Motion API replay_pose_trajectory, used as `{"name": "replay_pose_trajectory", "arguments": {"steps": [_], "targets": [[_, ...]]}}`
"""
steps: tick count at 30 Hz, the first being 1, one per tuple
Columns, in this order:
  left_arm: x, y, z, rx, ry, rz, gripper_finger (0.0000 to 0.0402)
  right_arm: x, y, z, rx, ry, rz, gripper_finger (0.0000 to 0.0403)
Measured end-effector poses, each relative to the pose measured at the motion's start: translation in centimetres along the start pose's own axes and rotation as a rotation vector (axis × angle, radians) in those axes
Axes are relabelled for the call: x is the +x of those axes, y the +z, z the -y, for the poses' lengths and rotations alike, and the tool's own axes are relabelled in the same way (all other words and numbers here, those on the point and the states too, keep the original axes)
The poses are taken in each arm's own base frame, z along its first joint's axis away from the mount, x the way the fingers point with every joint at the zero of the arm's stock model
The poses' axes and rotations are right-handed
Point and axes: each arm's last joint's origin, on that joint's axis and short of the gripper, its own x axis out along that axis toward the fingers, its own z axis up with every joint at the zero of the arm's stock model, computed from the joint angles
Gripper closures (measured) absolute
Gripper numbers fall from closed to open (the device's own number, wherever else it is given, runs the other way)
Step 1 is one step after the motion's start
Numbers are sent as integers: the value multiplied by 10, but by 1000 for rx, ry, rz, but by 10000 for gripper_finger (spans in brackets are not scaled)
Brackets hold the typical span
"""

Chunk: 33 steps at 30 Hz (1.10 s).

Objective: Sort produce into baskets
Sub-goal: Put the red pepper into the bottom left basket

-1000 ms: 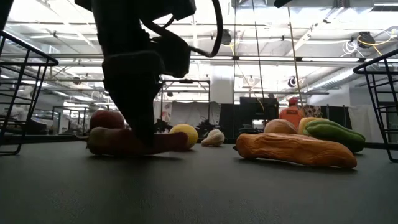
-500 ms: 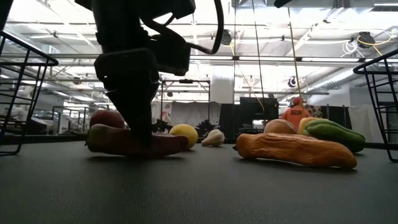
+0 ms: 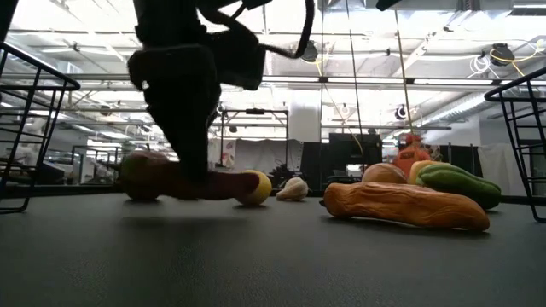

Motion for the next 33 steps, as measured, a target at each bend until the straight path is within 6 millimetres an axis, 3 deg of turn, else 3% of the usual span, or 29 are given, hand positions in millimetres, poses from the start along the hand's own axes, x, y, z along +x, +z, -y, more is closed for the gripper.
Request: {"name": "replay_pose_trajectory", "arguments": {"steps": [6, 14, 18, 22, 26, 33], "targets": [[-27, 5, -3, 12, 33, -55, 257, 0, 0, 0, 0, 3, -2, 103], [-123, 3, -7, 30, 17, -31, 257, 0, 0, 0, -3, 0, -4, 103], [-169, -16, -11, -11, -15, 3, 257, 0, -1, 0, -4, 0, -5, 103], [-199, -51, -10, -122, 57, 23, 257, 0, -1, 0, -5, -1, -5, 103], [-208, -85, 3, -209, 90, 49, 257, 0, -1, 0, -13, -2, -5, 103], [-191, -127, 30, -280, 150, 49, 257, 0, 0, 0, -8, 1, -2, 103]]}}
